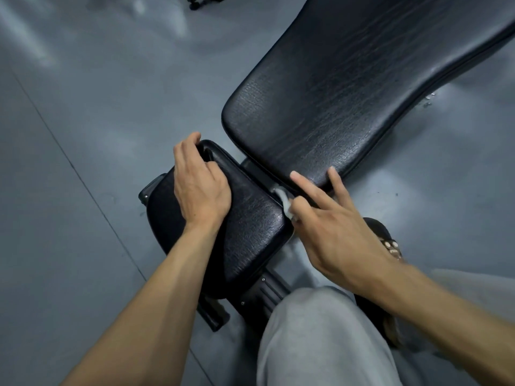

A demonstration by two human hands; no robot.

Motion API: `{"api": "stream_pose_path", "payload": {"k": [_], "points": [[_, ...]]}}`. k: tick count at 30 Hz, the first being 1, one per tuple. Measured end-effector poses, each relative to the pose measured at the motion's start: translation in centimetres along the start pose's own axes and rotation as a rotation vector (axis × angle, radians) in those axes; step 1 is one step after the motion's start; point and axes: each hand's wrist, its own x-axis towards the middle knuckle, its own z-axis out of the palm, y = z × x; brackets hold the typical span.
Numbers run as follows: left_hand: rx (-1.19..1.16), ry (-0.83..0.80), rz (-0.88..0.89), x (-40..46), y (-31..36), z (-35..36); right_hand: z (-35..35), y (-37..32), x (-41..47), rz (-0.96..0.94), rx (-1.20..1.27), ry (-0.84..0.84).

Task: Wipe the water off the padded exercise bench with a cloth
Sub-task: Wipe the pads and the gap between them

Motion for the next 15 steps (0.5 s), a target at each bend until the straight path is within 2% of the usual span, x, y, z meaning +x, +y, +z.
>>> {"api": "stream_pose_path", "payload": {"k": [7,12,15], "points": [[-0.012,0.003,0.008,-0.1,0.0,-0.3,0.9,-0.8,4.5,0.031,-0.067,-0.006],[-0.01,-0.007,0.016,-0.1,-0.1,-0.4,1.0,-1.3,-1.0,0.112,0.007,0.054],[-0.028,-0.001,0.021,-0.2,-0.2,-0.4,1.8,-1.9,-3.5,0.197,0.059,0.155]]}}
